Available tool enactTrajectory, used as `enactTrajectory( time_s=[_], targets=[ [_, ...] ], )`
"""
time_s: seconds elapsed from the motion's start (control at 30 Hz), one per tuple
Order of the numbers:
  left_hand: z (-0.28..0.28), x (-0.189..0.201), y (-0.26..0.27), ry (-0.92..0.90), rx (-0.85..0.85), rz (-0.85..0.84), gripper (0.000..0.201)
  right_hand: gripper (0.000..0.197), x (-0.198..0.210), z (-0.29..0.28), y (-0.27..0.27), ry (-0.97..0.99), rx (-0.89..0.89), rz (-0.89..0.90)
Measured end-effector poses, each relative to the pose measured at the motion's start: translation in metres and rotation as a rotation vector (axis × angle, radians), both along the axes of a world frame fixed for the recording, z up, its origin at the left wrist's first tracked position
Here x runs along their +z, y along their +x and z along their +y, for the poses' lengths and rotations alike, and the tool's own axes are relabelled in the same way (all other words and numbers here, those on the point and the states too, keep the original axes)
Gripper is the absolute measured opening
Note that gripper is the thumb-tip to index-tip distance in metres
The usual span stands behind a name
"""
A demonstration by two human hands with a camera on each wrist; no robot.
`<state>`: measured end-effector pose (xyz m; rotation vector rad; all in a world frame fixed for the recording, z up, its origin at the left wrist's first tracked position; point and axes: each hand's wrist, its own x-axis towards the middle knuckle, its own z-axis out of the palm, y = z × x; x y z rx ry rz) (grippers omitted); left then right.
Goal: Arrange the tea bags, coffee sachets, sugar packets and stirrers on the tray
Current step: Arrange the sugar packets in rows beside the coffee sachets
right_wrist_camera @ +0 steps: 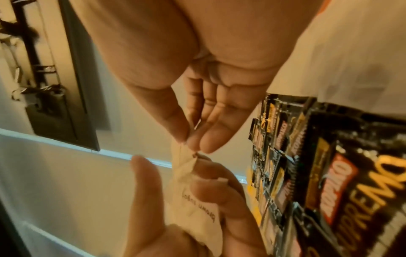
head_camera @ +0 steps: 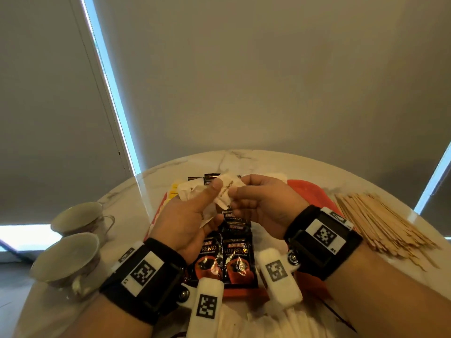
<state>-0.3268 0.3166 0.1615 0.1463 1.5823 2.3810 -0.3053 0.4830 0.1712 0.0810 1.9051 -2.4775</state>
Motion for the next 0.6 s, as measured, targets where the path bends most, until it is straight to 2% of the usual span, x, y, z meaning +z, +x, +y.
enactTrajectory(
  time_s=[0.1, 0.23, 0.4, 0.5, 0.6],
  targets=[
    [-0.0004, -0.0036, 0.0002, -0.037, -0.013, 0.054, 0.030, 0.019, -0.0002, 0.0016, 0.0019, -0.039, 0.011, -0.022],
    [-0.0002, -0.0038, -0.0026, -0.079, 0.029, 0.008, 0.025, 0.027, -0.0036, 0.0006, 0.0041, 0.100, 0.028, -0.016],
    [-0.0010, -0.0043, -0.0034, -0.084, 0.035, -0.031, 0.031, 0.023, -0.0073, -0.0023, 0.0045, 0.196, 0.004, 0.028],
    [-0.0004, -0.0033, -0.0047, -0.072, 0.047, -0.044, 0.031, 0.016, -0.0082, -0.0019, 0.0035, 0.174, -0.050, 0.025],
    [0.0003, -0.0028, -0.0067, -0.061, 0.059, -0.051, 0.031, 0.020, -0.0083, -0.0012, 0.0024, 0.130, -0.131, -0.014]
  ],
)
